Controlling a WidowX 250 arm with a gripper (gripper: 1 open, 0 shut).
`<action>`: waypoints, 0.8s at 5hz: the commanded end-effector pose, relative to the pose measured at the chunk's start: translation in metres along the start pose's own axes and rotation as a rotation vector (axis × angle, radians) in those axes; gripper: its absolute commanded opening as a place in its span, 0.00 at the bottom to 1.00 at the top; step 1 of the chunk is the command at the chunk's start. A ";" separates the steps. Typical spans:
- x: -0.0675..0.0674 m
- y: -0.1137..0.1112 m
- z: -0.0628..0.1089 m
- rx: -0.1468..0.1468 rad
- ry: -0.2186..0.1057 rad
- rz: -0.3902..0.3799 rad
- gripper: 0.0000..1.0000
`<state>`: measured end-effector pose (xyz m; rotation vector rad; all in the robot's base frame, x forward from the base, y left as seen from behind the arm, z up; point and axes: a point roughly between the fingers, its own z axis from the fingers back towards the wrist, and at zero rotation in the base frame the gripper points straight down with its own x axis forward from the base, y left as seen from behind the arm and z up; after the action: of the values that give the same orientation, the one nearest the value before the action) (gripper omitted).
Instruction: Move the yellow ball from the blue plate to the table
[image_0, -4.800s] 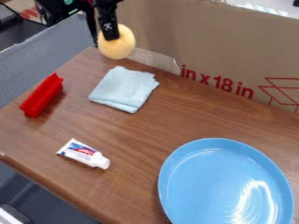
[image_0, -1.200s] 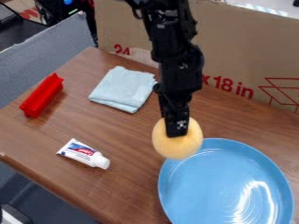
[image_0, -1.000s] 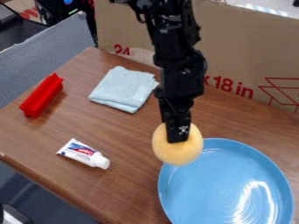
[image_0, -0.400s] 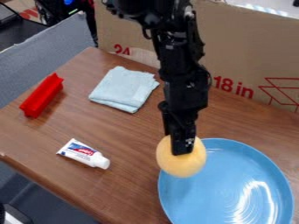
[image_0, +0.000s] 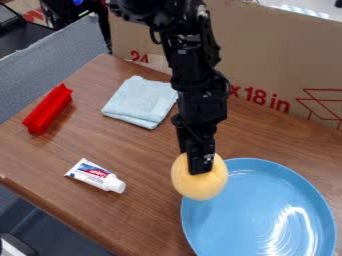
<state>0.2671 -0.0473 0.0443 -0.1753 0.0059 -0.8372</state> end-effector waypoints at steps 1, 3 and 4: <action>0.013 0.008 0.006 0.026 -0.019 0.007 0.00; 0.018 0.000 -0.003 0.026 -0.012 0.047 0.00; 0.018 -0.001 -0.004 0.014 -0.012 0.057 0.00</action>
<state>0.2753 -0.0613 0.0351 -0.1738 0.0226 -0.7737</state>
